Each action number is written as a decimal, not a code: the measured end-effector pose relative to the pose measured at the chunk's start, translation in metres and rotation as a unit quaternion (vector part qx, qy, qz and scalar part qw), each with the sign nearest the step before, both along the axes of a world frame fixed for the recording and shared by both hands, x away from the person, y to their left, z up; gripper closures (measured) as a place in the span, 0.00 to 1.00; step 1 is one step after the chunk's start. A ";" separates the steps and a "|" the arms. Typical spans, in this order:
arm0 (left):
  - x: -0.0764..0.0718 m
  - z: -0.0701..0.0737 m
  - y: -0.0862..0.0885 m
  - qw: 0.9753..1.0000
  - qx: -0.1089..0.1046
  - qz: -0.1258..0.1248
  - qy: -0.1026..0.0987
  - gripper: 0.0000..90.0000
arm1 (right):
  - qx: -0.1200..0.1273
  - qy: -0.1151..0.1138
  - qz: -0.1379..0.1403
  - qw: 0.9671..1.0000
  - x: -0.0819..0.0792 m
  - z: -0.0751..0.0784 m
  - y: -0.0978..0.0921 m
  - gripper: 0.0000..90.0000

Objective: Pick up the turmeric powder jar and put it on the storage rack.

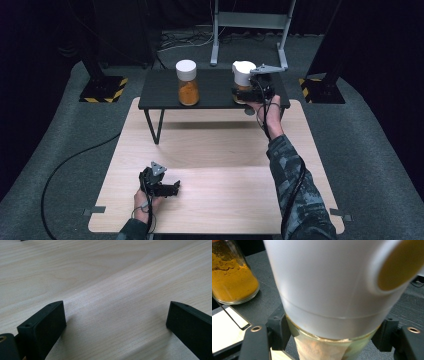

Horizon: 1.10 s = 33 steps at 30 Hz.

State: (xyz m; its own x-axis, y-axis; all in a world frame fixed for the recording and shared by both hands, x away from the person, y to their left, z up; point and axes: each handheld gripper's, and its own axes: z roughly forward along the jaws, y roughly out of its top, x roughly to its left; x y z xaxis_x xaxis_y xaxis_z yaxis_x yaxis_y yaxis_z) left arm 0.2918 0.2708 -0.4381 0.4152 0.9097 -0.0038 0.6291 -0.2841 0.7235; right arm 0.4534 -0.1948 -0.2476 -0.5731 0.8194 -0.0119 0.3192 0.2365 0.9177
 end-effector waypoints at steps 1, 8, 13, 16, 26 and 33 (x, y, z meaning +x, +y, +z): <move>0.000 0.000 0.000 1.000 0.000 0.000 0.000 0.02 | -0.001 0.002 -0.001 1.000 0.000 0.001 0.000 0.29; 0.000 0.000 0.000 1.000 0.000 0.000 0.000 0.02 | -0.016 0.035 0.001 0.999 -0.001 0.013 -0.006 0.08; 0.000 0.000 0.000 1.000 0.000 0.000 0.000 0.02 | -0.022 0.058 0.017 0.998 -0.006 0.017 -0.017 0.04; 0.000 0.000 0.000 1.000 0.000 0.000 0.000 0.02 | -0.041 0.066 0.030 0.997 -0.017 0.016 -0.023 0.03; 0.000 0.000 0.000 1.000 0.000 0.000 -0.001 0.02 | -0.047 0.081 0.044 0.995 -0.055 -0.018 -0.043 0.03; 0.000 0.000 0.000 1.000 0.001 0.000 -0.001 0.02 | -0.030 0.115 0.033 0.992 -0.081 -0.075 -0.059 0.02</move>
